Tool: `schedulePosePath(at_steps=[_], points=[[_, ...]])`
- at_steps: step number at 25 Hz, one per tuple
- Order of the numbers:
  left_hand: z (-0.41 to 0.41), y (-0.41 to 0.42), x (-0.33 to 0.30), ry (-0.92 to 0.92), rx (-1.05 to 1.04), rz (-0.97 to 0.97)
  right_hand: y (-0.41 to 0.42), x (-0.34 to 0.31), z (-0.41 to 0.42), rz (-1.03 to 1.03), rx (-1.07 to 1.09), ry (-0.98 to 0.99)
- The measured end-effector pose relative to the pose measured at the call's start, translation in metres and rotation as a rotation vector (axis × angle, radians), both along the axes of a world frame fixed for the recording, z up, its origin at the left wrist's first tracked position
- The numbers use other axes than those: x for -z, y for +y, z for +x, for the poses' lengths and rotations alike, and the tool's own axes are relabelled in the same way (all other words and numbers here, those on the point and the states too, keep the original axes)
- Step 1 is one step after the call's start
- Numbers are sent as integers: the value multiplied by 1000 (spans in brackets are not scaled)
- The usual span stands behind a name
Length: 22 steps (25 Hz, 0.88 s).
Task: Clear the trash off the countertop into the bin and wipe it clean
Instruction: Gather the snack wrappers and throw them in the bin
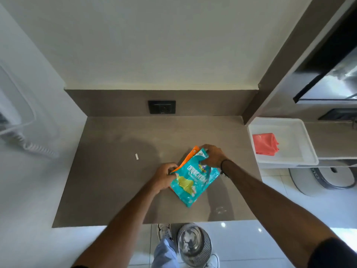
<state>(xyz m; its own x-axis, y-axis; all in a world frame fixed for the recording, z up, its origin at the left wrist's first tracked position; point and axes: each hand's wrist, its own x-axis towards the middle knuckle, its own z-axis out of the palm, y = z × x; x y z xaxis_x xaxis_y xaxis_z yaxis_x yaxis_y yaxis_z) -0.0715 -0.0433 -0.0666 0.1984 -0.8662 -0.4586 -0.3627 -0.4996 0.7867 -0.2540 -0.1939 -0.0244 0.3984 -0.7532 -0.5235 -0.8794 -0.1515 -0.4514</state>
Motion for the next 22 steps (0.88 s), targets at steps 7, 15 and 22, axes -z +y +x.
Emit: schedulePosePath(at_steps=[7, 15, 22], points=[[-39, 65, -16, -182, -99, -128, 50, -34, -93, 314, 72, -249], [-95, 96, 44, -863, 300, -43, 199, 21, -155, -105, -13, -256], [-85, 93, 83, -1016, 421, -279, 290, 173, -159, -25, 305, 12]])
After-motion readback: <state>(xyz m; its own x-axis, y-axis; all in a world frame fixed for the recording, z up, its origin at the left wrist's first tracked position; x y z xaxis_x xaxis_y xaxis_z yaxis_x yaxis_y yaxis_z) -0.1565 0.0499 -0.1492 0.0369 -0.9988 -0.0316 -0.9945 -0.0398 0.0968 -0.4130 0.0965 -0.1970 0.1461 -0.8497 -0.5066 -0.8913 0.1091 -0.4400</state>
